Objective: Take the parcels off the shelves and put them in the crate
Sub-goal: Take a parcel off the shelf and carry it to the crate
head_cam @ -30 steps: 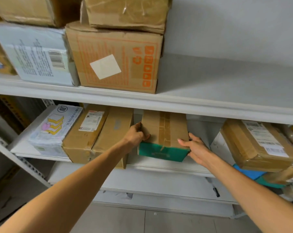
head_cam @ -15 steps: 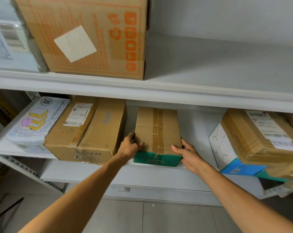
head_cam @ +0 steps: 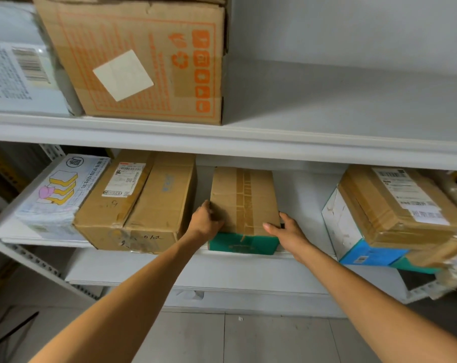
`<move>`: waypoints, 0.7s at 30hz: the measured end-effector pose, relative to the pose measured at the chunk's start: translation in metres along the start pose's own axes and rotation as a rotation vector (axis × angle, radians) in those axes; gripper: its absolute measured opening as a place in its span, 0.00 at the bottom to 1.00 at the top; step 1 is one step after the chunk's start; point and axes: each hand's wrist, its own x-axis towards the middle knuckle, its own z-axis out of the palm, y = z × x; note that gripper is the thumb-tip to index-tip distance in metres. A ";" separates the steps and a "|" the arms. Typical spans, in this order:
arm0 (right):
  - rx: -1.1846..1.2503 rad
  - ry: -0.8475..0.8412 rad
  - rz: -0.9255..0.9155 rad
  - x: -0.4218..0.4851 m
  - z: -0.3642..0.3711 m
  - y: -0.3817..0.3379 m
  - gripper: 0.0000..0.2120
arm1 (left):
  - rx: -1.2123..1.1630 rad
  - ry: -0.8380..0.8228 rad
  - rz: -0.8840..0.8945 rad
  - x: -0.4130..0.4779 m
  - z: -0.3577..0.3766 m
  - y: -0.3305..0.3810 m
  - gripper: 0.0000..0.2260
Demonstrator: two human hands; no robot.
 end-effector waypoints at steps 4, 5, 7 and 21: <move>-0.480 0.083 -0.110 -0.016 -0.003 -0.026 0.39 | 0.574 0.007 0.274 -0.019 -0.001 0.028 0.27; -0.548 0.065 -0.122 -0.020 -0.005 -0.035 0.38 | 0.662 -0.025 0.334 -0.022 -0.001 0.037 0.24; -0.653 0.030 -0.111 -0.024 -0.011 -0.048 0.37 | 0.790 -0.056 0.388 -0.027 -0.001 0.049 0.21; -0.907 -0.045 -0.220 -0.131 -0.138 -0.025 0.28 | 0.988 0.083 0.362 -0.126 0.096 0.138 0.23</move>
